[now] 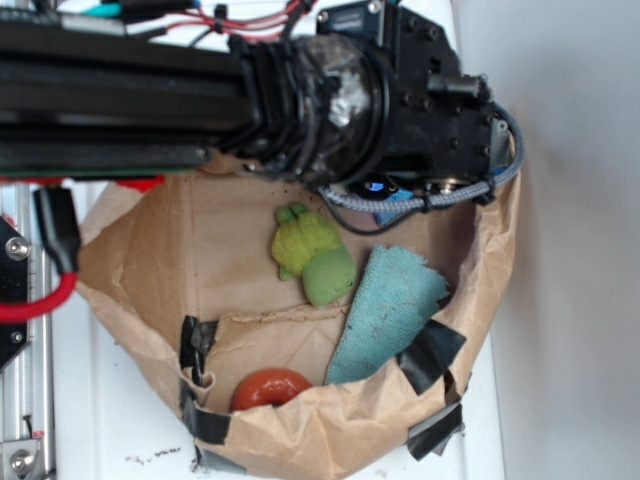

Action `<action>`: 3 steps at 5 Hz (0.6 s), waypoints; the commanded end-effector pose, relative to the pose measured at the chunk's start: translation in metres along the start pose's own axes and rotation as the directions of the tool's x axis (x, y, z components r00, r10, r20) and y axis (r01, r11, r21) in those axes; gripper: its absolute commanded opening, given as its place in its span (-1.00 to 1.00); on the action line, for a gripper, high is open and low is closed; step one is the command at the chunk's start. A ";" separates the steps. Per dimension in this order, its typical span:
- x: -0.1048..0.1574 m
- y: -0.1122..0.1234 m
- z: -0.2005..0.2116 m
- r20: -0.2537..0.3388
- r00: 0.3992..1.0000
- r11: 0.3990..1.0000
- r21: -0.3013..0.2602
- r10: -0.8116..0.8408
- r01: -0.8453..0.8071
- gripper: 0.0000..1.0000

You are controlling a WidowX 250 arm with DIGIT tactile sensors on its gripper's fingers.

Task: Grab the blue sponge.

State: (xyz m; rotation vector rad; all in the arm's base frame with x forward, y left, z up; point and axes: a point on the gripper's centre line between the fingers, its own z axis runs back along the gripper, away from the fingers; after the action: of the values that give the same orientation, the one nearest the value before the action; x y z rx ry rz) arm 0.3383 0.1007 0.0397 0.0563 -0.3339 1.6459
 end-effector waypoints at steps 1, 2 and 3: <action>0.027 0.006 0.079 -0.018 0.941 0.940 -0.049 -0.338 0.336 -1.00; 0.023 0.015 0.119 0.046 0.811 0.811 -0.022 -0.583 0.584 -1.00; 0.020 0.028 0.149 0.009 0.644 0.642 -0.064 -0.765 0.764 -1.00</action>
State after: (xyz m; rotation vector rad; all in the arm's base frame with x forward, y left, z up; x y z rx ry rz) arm 0.2818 0.0696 0.1570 0.1324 -0.2207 0.7861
